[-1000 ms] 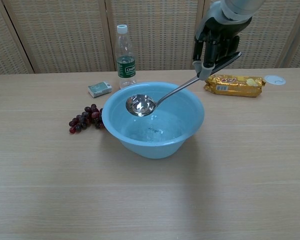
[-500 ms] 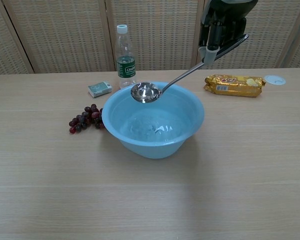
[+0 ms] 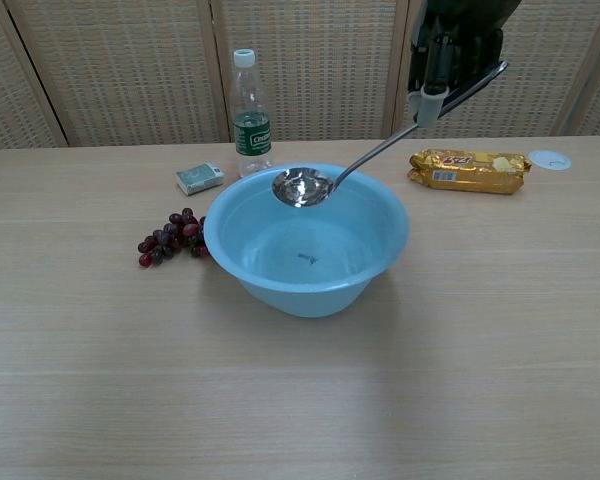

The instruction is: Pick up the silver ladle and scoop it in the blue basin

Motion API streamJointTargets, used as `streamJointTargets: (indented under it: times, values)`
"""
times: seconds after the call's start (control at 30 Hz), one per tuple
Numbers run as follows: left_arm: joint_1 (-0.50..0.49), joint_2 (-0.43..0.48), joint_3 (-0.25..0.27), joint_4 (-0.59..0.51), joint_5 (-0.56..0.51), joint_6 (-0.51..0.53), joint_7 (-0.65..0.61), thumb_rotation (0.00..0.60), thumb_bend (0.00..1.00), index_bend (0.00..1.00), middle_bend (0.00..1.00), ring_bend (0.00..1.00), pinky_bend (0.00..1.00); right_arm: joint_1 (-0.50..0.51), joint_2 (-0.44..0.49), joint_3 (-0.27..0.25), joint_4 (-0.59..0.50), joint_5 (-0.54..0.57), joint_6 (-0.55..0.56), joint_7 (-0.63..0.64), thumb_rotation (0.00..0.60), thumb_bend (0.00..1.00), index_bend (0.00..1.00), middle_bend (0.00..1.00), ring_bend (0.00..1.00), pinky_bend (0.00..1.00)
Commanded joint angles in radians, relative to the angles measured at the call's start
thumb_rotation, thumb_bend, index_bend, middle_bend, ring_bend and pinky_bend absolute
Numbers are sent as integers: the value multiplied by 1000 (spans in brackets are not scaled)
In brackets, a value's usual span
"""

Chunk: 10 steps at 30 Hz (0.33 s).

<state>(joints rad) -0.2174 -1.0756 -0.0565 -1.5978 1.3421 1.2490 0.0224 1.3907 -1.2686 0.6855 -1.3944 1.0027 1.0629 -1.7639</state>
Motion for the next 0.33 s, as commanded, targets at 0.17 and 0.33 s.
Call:
streamJointTargets:
  times: [0.17, 0.33]
  values:
    - [0, 0, 0, -2, -2, 1, 2, 600, 0, 0, 0, 0, 0, -21, -20, 76, 29, 31, 59, -71, 600, 964, 864, 1000, 1000, 1000]
    - [-1, 0, -1, -3, -5, -1, 6, 600, 0, 0, 0, 0, 0, -40, -39, 124, 44, 29, 85, -100, 600, 964, 864, 1000, 1000, 1000]
